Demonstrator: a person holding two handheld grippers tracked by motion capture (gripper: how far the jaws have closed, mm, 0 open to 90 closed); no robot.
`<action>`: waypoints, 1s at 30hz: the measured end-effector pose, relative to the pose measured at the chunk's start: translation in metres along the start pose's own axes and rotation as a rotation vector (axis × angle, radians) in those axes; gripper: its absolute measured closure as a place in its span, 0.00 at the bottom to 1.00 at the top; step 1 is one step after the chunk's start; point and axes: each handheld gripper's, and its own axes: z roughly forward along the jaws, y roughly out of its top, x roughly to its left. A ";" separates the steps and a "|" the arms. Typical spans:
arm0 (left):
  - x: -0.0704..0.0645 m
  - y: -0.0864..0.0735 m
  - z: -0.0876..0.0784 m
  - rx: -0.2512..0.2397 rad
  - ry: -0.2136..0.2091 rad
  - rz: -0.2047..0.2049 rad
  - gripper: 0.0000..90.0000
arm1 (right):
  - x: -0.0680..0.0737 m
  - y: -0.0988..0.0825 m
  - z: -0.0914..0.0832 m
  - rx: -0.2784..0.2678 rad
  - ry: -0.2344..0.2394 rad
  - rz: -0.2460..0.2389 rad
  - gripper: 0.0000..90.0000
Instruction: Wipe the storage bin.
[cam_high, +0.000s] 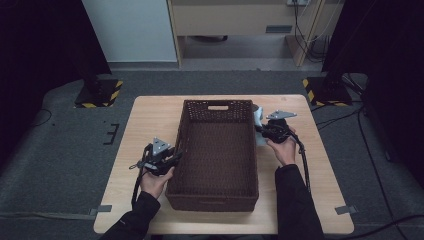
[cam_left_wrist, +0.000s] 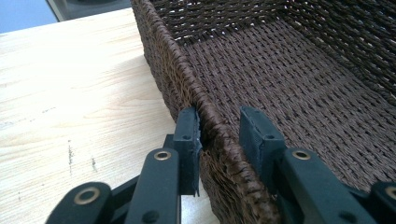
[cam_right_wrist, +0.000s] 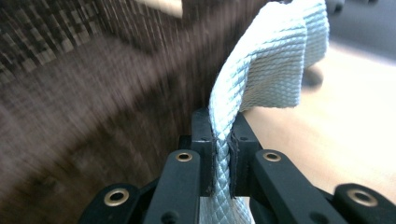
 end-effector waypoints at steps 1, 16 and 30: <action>0.000 0.000 0.000 -0.004 -0.002 -0.002 0.75 | -0.001 -0.005 0.005 0.029 -0.004 0.004 0.94; 0.004 0.000 -0.011 -0.042 -0.033 0.012 0.50 | 0.005 0.007 -0.031 -0.082 0.035 -0.011 0.94; -0.003 -0.011 -0.014 0.003 -0.059 0.014 0.66 | 0.011 -0.033 -0.005 0.133 0.013 -0.021 0.93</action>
